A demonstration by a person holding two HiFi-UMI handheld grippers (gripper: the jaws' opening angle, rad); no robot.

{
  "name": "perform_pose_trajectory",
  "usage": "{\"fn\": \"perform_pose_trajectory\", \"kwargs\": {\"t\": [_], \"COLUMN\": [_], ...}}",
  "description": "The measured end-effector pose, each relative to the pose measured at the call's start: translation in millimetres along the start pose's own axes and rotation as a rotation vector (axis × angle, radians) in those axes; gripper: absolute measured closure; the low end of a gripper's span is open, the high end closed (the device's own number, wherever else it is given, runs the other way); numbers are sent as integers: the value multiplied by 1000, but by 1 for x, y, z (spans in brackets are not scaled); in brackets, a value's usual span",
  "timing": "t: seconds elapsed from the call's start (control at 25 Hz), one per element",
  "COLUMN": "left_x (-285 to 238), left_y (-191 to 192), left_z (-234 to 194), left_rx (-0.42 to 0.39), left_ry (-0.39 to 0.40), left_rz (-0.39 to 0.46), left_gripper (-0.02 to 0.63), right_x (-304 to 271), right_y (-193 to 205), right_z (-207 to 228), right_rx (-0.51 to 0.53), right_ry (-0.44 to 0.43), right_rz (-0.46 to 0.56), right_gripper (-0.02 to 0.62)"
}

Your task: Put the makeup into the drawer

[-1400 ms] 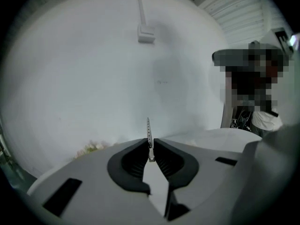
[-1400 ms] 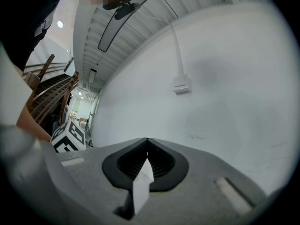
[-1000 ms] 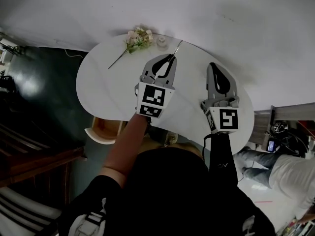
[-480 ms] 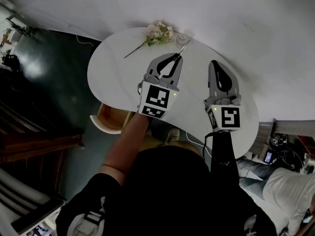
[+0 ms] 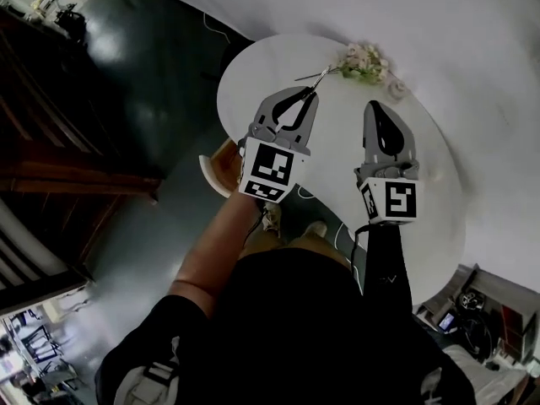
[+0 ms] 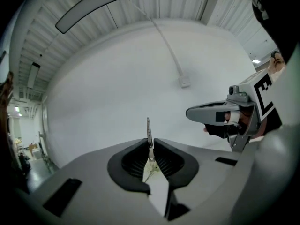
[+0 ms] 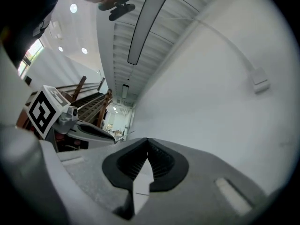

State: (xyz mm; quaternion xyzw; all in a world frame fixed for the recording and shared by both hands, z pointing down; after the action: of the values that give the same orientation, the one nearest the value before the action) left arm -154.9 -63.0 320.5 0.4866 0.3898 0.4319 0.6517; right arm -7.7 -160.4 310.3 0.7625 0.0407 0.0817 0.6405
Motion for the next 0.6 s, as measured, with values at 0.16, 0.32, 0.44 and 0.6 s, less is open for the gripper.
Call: {"fn": "perform_pose_trajectory", "kwargs": {"t": [0.16, 0.32, 0.44, 0.6], "left_x": [29, 67, 90, 104], "left_y": [13, 22, 24, 41], "left_z": [-45, -89, -113, -125], "left_rx": [6, 11, 22, 35], "left_ry": [-113, -223, -269, -302], "left_rz": [-35, -60, -66, -93], "left_gripper": [568, 568, 568, 568], "right_x": [-44, -91, -111, -127], "right_y": [-1, -11, -15, -8], "right_z": [-34, -80, -110, -130], "right_rx": [-16, -36, -42, -53], "right_ry": [-120, -252, -311, -365], "right_rz": [29, 69, 72, 59], "right_gripper": [591, 592, 592, 592]}}
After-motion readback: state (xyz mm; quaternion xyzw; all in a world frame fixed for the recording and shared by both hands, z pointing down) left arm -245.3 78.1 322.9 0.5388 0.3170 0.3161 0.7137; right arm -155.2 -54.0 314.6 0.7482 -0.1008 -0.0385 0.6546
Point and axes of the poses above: the fingertips, and each gripper's own axes: x backward along the fingers, z to its right, y out of its underside, the point moved 8 cm from there along x, backward along the fingers, and after that the axes turned 9 degrees about -y, right-handed, at the moved point
